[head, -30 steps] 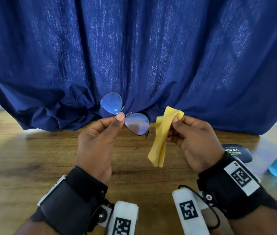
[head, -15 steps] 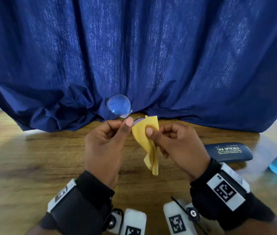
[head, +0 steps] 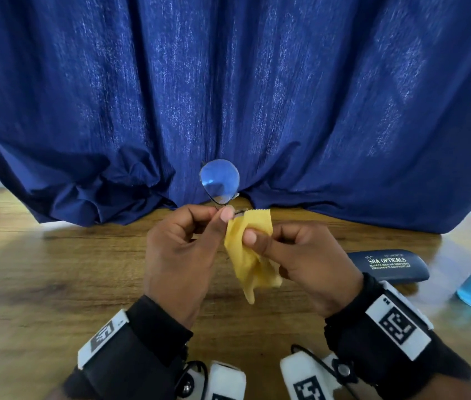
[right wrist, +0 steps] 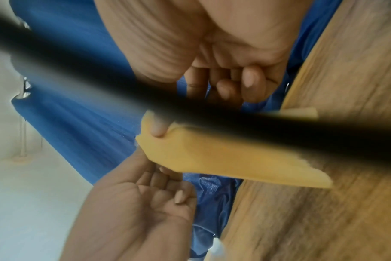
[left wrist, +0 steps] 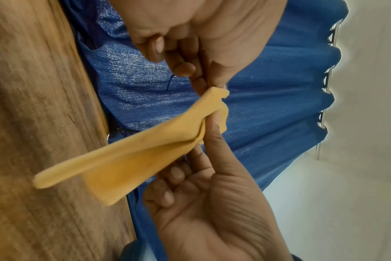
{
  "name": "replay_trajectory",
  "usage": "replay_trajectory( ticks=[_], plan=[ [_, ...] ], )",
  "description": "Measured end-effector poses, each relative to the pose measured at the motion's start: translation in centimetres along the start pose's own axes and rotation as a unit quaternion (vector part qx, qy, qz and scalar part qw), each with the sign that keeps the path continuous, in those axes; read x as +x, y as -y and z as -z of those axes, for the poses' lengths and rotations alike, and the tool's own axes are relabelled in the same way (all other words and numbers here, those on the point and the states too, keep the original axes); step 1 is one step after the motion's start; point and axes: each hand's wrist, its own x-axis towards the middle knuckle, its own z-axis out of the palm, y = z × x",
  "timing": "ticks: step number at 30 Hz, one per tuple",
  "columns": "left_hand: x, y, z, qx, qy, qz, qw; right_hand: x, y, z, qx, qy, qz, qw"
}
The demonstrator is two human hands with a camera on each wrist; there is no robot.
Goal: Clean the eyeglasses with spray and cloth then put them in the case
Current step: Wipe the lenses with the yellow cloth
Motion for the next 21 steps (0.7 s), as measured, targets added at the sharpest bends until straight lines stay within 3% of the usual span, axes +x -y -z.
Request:
replay_trajectory(
  ticks=[3,10,21],
  plan=[
    [0.1,0.3,0.0,-0.001,0.008,0.009,1.000,0.0,-0.1,0.1,0.060,0.019,-0.024,0.998],
    [0.3,0.6,0.2,-0.021,-0.012,0.031,0.999,0.1,-0.3,-1.0,0.127,-0.033,-0.059,0.990],
    [-0.2,0.2,-0.2,-0.021,0.003,0.051,0.999,-2.3,0.1,-2.6,0.066,-0.147,-0.035,0.986]
  ],
)
